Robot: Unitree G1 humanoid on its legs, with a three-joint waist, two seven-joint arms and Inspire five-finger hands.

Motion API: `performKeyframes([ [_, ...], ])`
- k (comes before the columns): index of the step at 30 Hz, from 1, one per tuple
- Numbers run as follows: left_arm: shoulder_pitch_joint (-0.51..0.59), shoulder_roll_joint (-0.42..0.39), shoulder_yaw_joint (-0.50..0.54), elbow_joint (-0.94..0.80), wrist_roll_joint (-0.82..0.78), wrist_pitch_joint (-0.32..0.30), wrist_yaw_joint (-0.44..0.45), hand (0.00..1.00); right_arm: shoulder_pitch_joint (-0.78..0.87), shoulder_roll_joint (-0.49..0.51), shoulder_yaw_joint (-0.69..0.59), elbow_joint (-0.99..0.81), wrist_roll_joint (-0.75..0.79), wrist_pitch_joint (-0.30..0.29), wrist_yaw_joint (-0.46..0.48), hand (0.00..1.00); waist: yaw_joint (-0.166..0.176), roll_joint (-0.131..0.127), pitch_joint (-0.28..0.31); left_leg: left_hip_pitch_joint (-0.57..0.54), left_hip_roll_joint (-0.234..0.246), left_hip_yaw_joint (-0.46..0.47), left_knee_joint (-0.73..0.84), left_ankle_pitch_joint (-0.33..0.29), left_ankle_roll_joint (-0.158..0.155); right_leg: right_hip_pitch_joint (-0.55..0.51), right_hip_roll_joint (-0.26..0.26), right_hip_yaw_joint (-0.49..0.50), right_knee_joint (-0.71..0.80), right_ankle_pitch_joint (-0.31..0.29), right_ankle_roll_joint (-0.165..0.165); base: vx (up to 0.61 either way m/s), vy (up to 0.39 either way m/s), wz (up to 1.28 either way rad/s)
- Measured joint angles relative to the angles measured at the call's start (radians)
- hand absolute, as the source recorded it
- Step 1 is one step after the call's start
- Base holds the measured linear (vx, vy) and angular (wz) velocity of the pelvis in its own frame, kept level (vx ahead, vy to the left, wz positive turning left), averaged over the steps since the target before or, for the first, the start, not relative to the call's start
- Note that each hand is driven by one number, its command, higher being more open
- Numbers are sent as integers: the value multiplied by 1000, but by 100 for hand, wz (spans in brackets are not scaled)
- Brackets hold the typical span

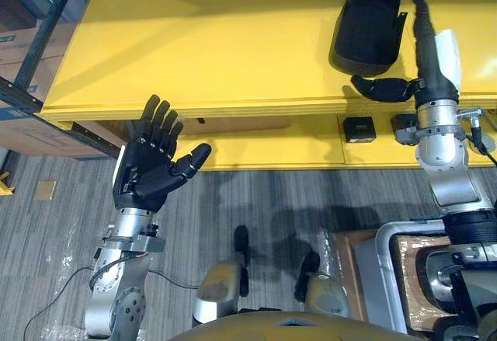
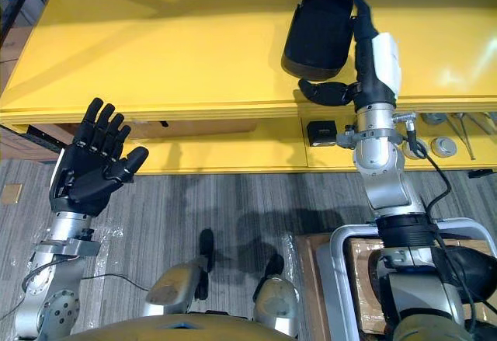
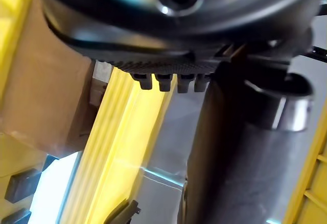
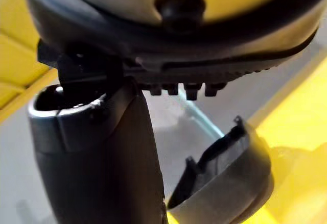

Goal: Walk over and take three plastic housings, then place them on the shelf

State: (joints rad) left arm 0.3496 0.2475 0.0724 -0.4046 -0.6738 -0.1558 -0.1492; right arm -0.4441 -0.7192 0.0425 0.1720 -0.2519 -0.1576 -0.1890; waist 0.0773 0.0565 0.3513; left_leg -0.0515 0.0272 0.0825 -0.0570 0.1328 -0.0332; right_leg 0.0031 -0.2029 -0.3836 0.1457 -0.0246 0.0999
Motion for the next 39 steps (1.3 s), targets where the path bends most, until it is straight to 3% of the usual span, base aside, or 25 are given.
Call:
performKeyframes([
  [7,13,42,-1,9,1,8,-1,100,0,-52,74,-34,-12,-3,145,100,19,-52,-42,15,1,-2,-2,-2,2,27,11,-2,-26,3,4,36,-34,2],
  [14,45,42,-23,18,3,8,-2,100,-6,-77,148,-11,-16,80,183,100,34,-52,-70,41,0,-6,-20,-3,-4,53,12,-11,-36,3,5,5,-11,2],
  [22,45,41,-59,62,15,9,3,100,-84,-78,185,151,-17,206,181,100,50,-42,-80,36,-2,-21,-26,7,-3,57,13,-26,-41,6,8,3,-15,5],
  [30,45,41,-59,62,17,9,-29,100,-127,-78,185,182,-15,218,162,100,54,-37,-82,26,-6,-31,-26,13,4,52,10,-35,-42,6,7,19,-22,4],
  [31,45,41,-60,62,17,9,-30,100,-130,-78,185,188,-14,218,162,0,54,-37,-82,26,-7,-31,-26,13,4,51,9,-35,-42,6,8,0,0,0],
  [39,43,41,-71,62,11,29,-19,100,-174,-112,200,268,6,222,187,0,55,-19,-86,16,-16,-32,-27,10,0,41,-2,-35,-38,8,12,0,0,0],
])
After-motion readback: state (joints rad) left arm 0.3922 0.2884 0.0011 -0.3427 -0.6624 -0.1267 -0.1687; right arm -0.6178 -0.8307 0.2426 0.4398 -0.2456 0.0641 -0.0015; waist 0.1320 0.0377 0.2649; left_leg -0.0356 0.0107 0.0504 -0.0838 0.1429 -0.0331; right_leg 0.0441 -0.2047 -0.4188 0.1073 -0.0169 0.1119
